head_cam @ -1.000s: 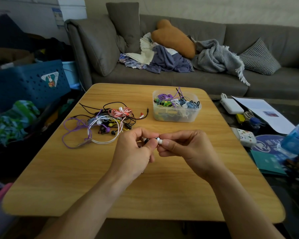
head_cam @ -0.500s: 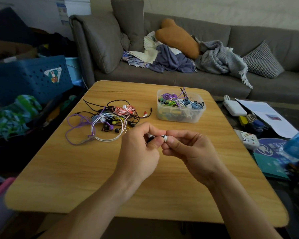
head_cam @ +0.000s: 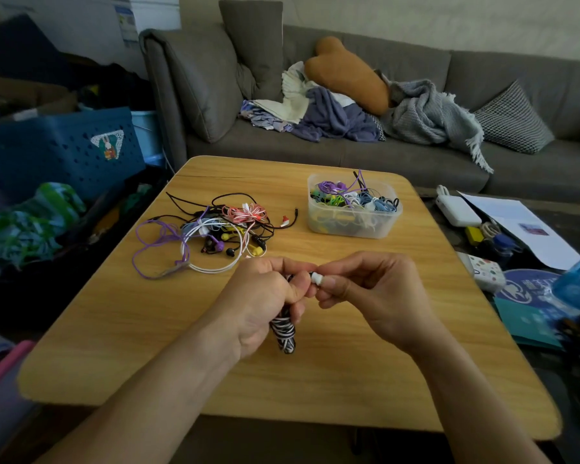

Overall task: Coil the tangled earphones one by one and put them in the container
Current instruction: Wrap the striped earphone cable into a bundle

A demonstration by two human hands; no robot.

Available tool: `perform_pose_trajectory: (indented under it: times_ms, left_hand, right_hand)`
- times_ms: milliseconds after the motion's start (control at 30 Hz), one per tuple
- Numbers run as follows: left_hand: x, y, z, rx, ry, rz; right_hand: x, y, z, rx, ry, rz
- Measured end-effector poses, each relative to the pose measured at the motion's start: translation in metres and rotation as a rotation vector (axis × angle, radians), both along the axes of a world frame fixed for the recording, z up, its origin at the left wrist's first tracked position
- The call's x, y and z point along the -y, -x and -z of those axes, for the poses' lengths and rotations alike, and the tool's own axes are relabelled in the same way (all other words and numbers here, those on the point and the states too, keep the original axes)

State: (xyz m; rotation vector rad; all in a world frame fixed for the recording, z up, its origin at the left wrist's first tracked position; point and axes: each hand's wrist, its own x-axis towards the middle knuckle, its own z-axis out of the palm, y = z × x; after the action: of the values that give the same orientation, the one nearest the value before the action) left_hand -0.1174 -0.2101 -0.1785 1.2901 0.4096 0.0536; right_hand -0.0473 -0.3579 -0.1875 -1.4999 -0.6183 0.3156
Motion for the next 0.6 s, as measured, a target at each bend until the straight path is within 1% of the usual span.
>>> perform_pose_trajectory:
  times_ms: [67,100,167,233,300,400,467,600]
  left_hand:
    - [0.000,0.001,0.000,0.007,-0.004,0.015]
    - [0.000,0.000,0.000,0.023,-0.047,0.013]
    - [0.000,0.000,0.002,0.085,-0.236,0.003]
    - [-0.001,-0.001,0.003,0.175,-0.432,-0.012]
    - [-0.001,-0.003,0.004,0.272,-0.544,-0.025]
    - [-0.001,-0.003,0.002,0.392,-0.667,-0.047]
    - [0.000,-0.003,0.003,0.435,-0.727,-0.068]
    - [0.000,-0.003,0.008,0.478,-0.804,-0.161]
  right_hand:
    - [0.002,0.000,-0.001,-0.007,0.010,-0.006]
    - [0.003,0.000,-0.001,-0.032,0.006,-0.012]
    - [0.003,0.000,0.000,-0.146,-0.029,-0.029]
    - [0.000,0.000,0.002,-0.307,-0.112,-0.050]
    - [-0.004,0.001,0.004,-0.431,-0.194,-0.049]
    - [-0.007,0.002,0.004,-0.548,-0.264,-0.034]
    - [-0.007,0.003,0.005,-0.580,-0.242,-0.034]
    - [-0.007,0.005,0.007,-0.545,-0.139,-0.067]
